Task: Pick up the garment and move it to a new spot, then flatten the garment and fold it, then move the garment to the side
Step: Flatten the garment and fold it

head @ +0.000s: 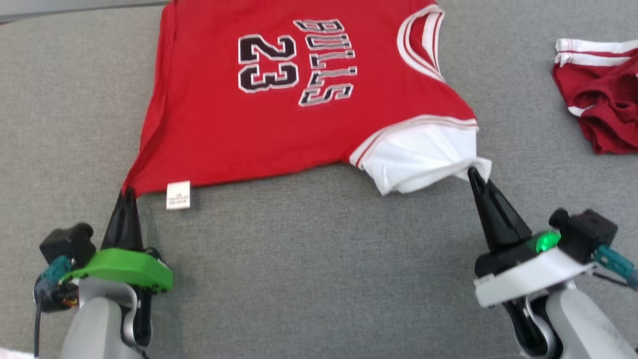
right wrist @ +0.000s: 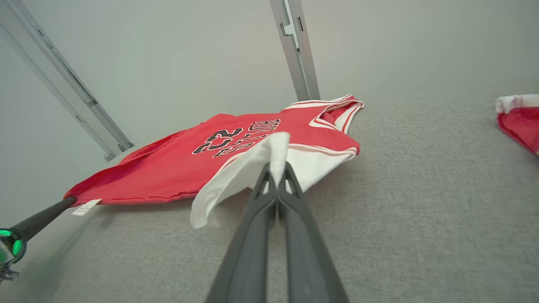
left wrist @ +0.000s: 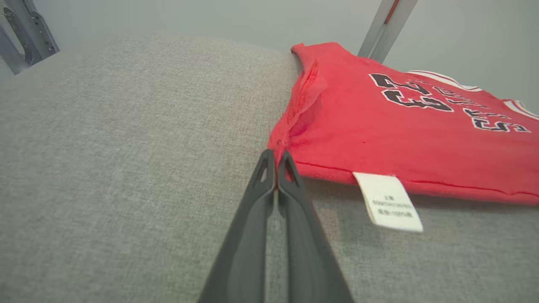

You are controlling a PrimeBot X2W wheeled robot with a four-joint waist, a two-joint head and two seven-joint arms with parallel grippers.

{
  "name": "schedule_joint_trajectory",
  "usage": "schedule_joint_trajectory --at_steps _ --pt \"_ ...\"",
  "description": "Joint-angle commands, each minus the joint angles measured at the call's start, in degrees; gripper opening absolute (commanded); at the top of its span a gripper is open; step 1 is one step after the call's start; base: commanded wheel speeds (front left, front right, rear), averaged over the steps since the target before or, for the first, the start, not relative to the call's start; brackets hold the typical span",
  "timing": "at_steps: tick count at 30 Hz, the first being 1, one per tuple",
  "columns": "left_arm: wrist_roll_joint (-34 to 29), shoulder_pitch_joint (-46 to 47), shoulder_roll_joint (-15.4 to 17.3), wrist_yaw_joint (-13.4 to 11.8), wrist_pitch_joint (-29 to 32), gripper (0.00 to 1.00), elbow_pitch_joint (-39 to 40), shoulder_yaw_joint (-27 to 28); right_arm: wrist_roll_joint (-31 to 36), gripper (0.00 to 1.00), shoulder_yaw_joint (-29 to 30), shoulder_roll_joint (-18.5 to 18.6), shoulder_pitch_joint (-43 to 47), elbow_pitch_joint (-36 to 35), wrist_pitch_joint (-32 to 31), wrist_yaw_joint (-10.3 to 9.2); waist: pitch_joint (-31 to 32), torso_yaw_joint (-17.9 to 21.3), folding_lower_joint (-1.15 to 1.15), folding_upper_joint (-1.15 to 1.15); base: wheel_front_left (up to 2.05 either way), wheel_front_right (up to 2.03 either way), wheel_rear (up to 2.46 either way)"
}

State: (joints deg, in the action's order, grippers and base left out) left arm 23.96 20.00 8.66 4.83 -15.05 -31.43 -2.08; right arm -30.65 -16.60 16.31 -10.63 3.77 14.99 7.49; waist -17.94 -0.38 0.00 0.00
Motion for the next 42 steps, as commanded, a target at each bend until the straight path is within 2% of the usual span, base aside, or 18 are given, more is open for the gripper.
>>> schedule_joint_trajectory --at_steps 1,4,12,16,19,23,29,30,35,40,41,42 --pt "-0.49 -3.02 0.55 -0.68 -0.14 0.00 2.16 0.29 0.95 0.00 0.67 -0.32 3.27 -2.47 0.20 0.01 2.29 -0.33 0.00 0.00 0.00 0.00 0.00" --pt "-0.24 -8.73 0.81 -2.32 0.98 0.00 8.83 0.95 2.38 0.00 2.10 -1.18 9.88 -7.74 -1.08 0.00 3.70 -0.32 0.00 0.00 0.00 0.00 0.00" --pt "0.32 -25.27 1.72 -8.36 11.94 0.00 31.69 1.68 6.14 0.00 5.58 -3.20 24.46 -21.21 -8.63 0.01 5.85 -0.33 0.00 0.00 0.00 0.00 0.00" --pt "0.64 -28.92 2.36 -9.63 17.00 0.00 38.69 1.23 6.75 0.00 7.26 -4.13 25.99 -24.40 -10.51 0.01 5.73 -0.43 0.00 0.00 0.00 0.00 0.00" --pt "1.23 -28.37 3.15 -9.73 20.29 0.00 40.53 0.88 6.51 0.00 7.56 -4.35 24.41 -24.49 -11.13 0.00 4.90 -0.60 0.00 0.00 0.00 0.00 0.00" --pt "2.08 -24.21 4.77 -9.09 24.20 0.00 40.47 0.68 5.70 0.00 7.75 -4.15 20.82 -22.52 -11.22 0.00 3.03 -0.87 0.00 0.00 0.00 0.00 0.00" --pt "4.26 -15.38 6.45 -7.19 29.54 0.00 35.33 -0.17 4.20 0.00 8.13 -2.45 11.10 -15.76 -10.38 0.00 -1.22 -0.94 0.00 0.00 0.00 0.00 0.00" --pt "5.90 -8.67 7.19 -6.12 32.41 0.00 31.07 -0.59 3.04 0.00 6.77 -0.04 2.86 -9.17 -9.66 0.01 -3.81 -1.18 0.00 0.00 0.00 0.00 0.00" --pt "6.28 -2.11 7.49 -4.68 32.87 0.00 26.33 -1.47 1.03 0.00 4.84 1.99 -6.57 0.66 -7.69 0.00 -5.91 -1.64 0.00 0.00 0.00 0.00 0.00" --pt "6.22 1.68 6.96 -3.10 31.47 0.00 22.13 -2.68 -0.66 0.00 1.95 2.38 -13.40 9.29 -4.59 0.00 -6.93 -2.04 0.00 0.00 0.00 0.00 0.00" --pt "5.35 2.25 7.10 -3.05 30.17 0.75 21.45 -2.67 -0.84 0.42 1.32 2.20 -14.34 10.78 -3.90 0.00 -7.03 -2.09 0.00 0.00 0.00 0.00 0.00" --pt "5.26 2.47 6.81 -3.02 29.17 1.00 20.73 -2.74 -0.58 0.79 0.83 2.08 -14.92 11.66 -3.05 0.00 -7.04 -2.12 0.00 0.00 0.00 0.00 0.00"
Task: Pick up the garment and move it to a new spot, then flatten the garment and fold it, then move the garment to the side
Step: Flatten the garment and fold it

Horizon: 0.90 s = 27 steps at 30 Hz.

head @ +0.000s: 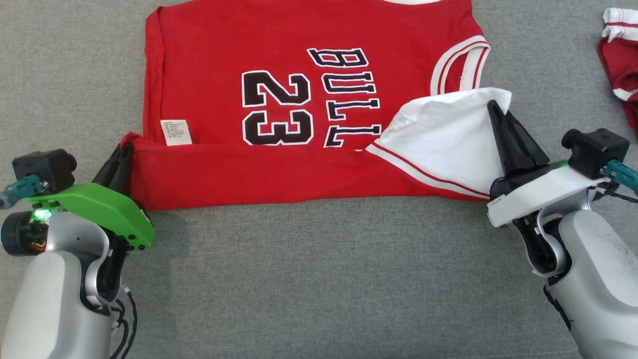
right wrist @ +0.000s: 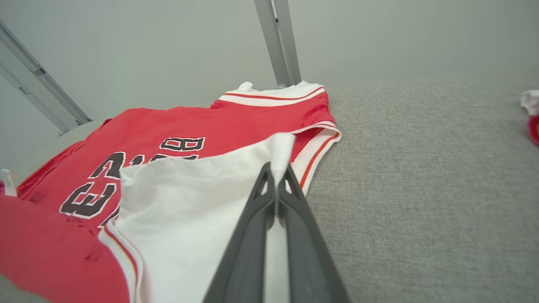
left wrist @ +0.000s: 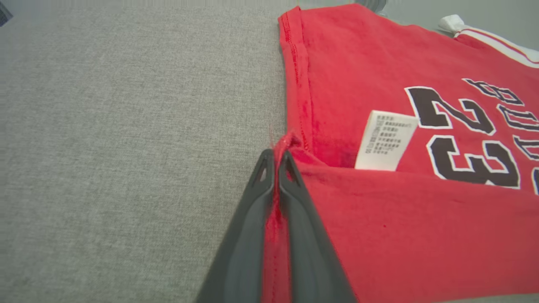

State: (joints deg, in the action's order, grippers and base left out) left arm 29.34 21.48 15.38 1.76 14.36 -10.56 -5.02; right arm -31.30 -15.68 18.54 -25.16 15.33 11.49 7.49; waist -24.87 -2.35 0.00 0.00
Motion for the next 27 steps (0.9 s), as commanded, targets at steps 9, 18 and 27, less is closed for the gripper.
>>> schedule_joint_trajectory --at_steps 9,18,27 --pt "-5.58 -3.15 -3.33 -2.79 -18.84 1.00 0.89 0.35 11.06 1.00 5.28 -3.45 2.40 -3.64 3.68 0.00 1.99 0.07 0.00 0.00 0.00 0.00 0.00" --pt "-11.09 -9.99 -4.54 -4.92 -27.64 1.00 4.44 -2.21 17.41 1.00 11.10 -7.74 15.60 -15.42 3.69 0.00 5.60 0.58 0.00 0.00 0.00 0.00 0.00" --pt "-11.99 -15.00 -4.55 -6.32 -28.29 1.00 4.77 -2.56 18.95 1.00 12.20 -10.83 23.60 -19.92 3.70 0.00 7.27 1.71 0.00 0.00 0.00 0.00 0.00"
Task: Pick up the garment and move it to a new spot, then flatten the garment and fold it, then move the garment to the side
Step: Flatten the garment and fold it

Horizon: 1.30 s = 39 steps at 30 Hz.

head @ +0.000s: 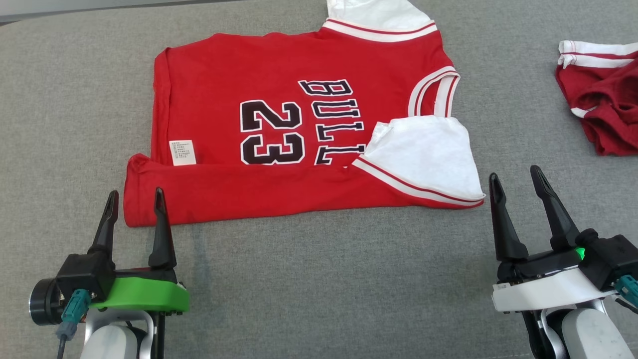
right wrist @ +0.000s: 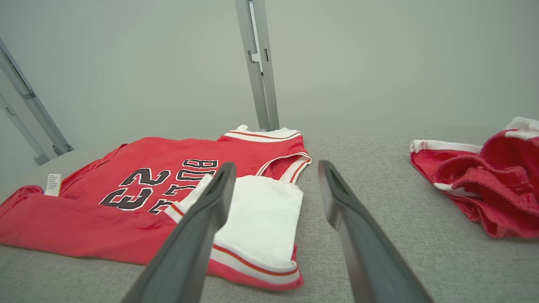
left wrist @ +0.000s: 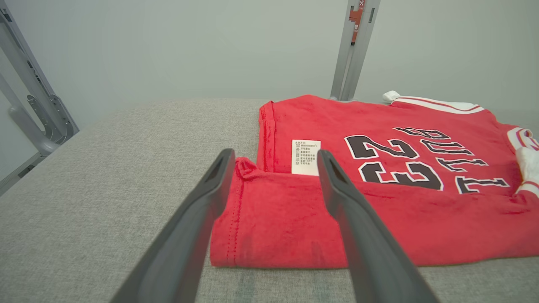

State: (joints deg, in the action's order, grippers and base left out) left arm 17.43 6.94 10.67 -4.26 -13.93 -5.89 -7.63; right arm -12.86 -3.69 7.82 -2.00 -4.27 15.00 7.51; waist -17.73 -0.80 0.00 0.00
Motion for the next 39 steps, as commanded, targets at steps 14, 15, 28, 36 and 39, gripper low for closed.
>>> schedule_joint_trajectory --at_steps 14,15,28,36,39 --pt "3.03 2.61 1.62 1.74 3.89 1.00 -4.85 0.24 -0.02 1.00 0.02 -0.24 0.14 1.51 -1.89 -0.04 -1.94 0.17 0.00 0.00 0.00 0.00 0.00" --pt "3.50 3.04 1.73 1.90 4.94 1.00 -6.02 0.37 -0.05 1.00 -0.07 -0.04 -0.36 2.60 -2.12 -0.04 -2.48 0.07 0.00 0.00 0.00 0.00 0.00" --pt "9.52 9.12 1.01 6.35 9.99 0.82 -17.30 0.48 -4.29 0.95 -4.47 0.90 -10.34 20.47 -2.10 -0.03 -7.00 -1.58 0.00 0.00 0.00 0.00 0.00" --pt "11.32 8.00 1.98 8.23 10.71 0.00 -17.42 0.03 -8.79 0.00 -7.34 1.96 -10.21 22.56 -1.52 -0.06 -5.36 -1.26 0.00 0.00 0.00 0.00 0.00" --pt "11.32 5.85 2.91 7.34 11.47 0.00 -15.80 0.37 -9.72 0.00 -7.49 2.02 -7.48 20.24 -1.18 -0.06 -3.79 -1.15 0.00 0.00 0.00 0.00 0.00"
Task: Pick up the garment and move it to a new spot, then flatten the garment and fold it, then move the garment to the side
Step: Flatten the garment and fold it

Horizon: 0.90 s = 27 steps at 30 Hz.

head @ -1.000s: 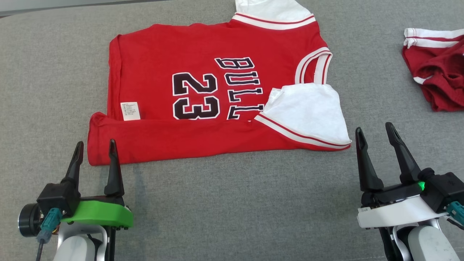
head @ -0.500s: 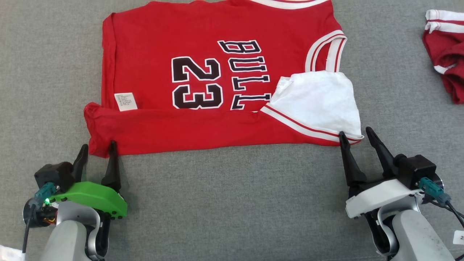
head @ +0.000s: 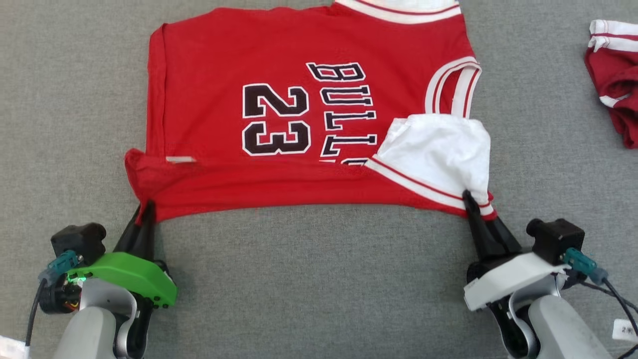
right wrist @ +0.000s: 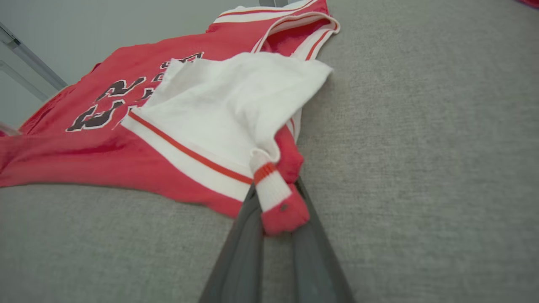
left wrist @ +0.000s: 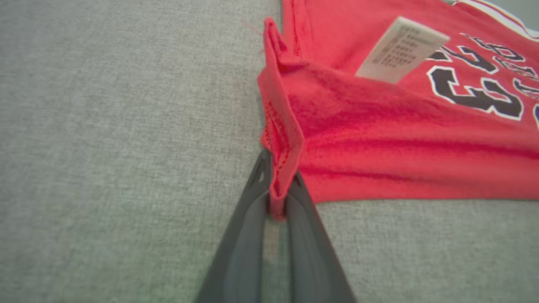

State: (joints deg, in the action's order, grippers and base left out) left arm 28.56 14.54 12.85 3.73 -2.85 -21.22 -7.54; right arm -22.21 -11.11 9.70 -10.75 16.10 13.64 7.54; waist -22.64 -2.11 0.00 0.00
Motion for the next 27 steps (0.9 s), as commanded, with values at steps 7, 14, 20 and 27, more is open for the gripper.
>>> schedule_joint_trajectory --at_steps 7,14,20,27 --pt "1.84 -11.65 3.04 -2.69 5.80 0.00 6.10 1.29 -1.05 0.00 -0.14 -0.60 12.99 -6.71 -1.94 -0.10 6.76 1.53 0.00 0.00 0.00 0.00 0.00" --pt "3.71 -20.54 3.51 -4.64 11.99 0.00 13.34 0.75 -0.65 0.20 1.31 -1.38 21.03 -10.09 -4.52 -0.10 9.23 1.82 0.00 0.00 0.00 0.00 0.00" --pt "1.38 -20.27 1.44 -6.69 7.19 1.00 17.04 0.61 3.85 1.00 3.90 -1.09 18.80 -13.63 -2.90 -0.07 9.81 1.85 0.00 0.00 0.00 0.00 0.00" --pt "-4.55 -17.86 0.06 -10.22 -1.00 1.00 22.85 -0.42 7.34 1.00 6.77 -0.98 14.27 -21.87 -2.33 -0.07 10.89 2.42 0.00 0.00 0.00 0.00 0.00"
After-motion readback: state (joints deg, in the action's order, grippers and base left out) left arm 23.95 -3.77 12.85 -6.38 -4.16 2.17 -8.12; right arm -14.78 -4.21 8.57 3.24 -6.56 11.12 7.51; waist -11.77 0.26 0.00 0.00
